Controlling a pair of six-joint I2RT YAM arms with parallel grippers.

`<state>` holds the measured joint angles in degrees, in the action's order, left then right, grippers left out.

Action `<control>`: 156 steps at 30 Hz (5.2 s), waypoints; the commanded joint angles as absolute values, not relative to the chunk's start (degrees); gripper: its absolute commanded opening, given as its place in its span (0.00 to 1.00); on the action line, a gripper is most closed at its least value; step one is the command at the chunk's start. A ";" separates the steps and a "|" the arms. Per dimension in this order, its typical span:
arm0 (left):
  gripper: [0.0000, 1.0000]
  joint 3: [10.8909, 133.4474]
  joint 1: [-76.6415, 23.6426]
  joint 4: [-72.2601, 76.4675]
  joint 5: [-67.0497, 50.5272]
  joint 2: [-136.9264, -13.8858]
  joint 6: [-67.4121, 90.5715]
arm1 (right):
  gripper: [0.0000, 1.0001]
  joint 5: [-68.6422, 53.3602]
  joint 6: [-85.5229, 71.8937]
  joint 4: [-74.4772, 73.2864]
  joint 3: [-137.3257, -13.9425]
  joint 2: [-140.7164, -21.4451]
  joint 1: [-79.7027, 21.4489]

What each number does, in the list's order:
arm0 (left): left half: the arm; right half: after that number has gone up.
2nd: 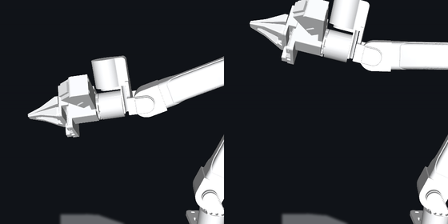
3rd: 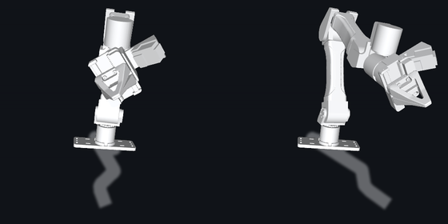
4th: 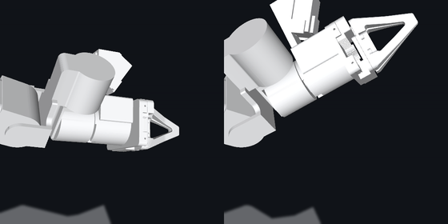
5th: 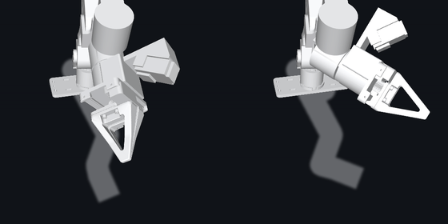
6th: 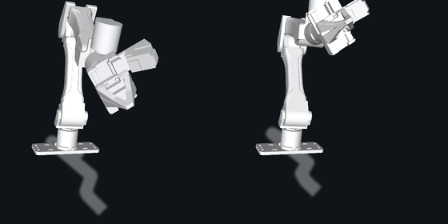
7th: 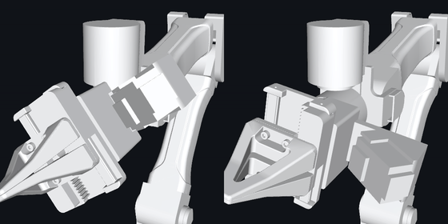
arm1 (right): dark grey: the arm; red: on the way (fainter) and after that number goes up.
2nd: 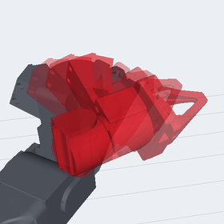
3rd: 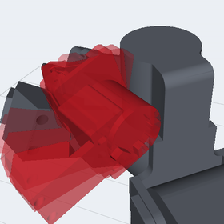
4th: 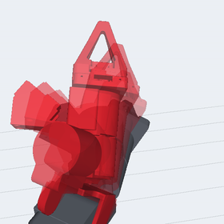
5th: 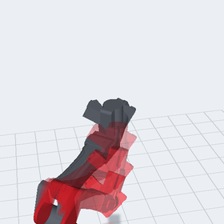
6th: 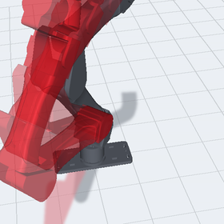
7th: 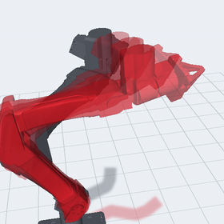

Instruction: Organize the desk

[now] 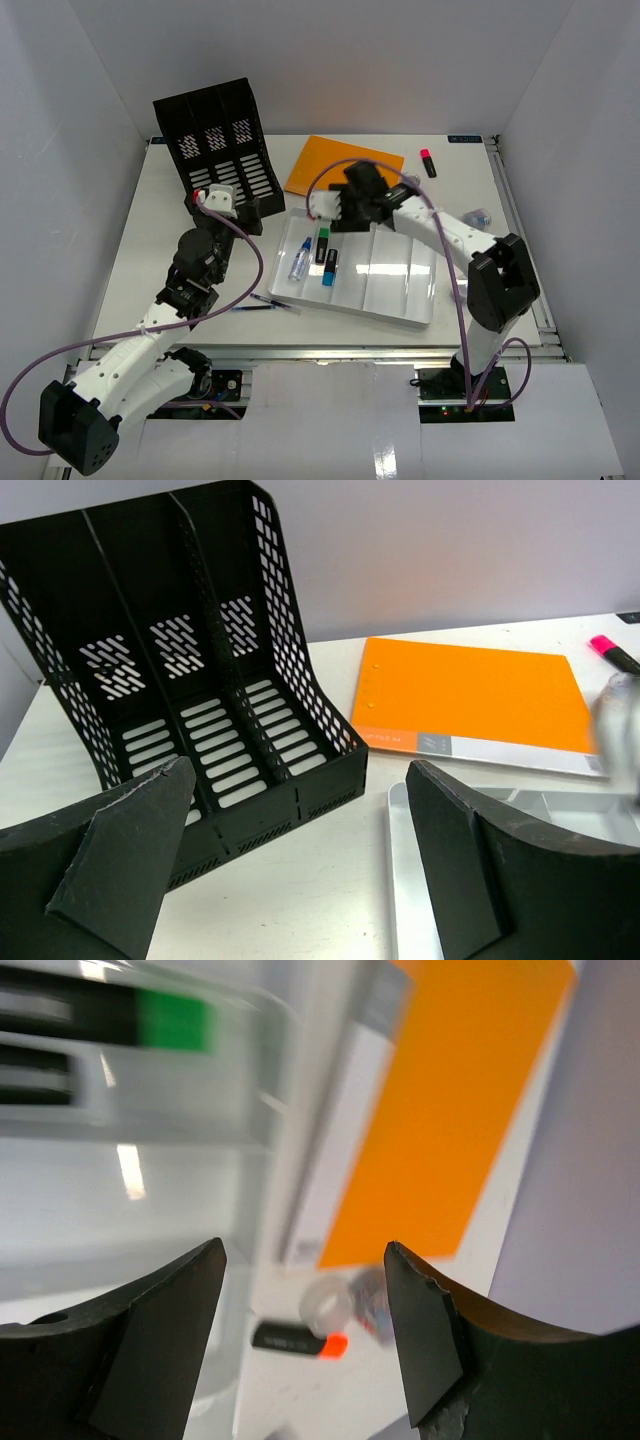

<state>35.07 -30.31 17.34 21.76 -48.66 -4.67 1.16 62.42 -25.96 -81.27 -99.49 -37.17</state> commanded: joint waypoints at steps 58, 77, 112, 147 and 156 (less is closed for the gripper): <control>0.98 37.79 -30.22 14.15 13.89 -52.84 -3.41 | 0.56 7.59 -12.78 -25.15 -92.06 -122.80 -4.67; 0.98 37.91 -30.15 14.06 13.89 -52.61 -3.52 | 0.72 -0.10 -10.11 -21.88 -87.67 -119.30 -4.69; 0.98 37.88 -30.15 13.91 14.00 -51.86 -3.60 | 0.27 5.82 -6.16 -19.17 -83.98 -117.60 -0.15; 0.98 37.59 -30.15 14.21 15.23 -51.73 -4.39 | 0.08 -32.23 -16.15 -0.17 -64.65 -94.65 -18.62; 0.98 37.97 -30.15 13.95 16.84 -53.35 -5.70 | 0.12 -32.29 -23.29 4.55 -64.65 -101.36 -27.11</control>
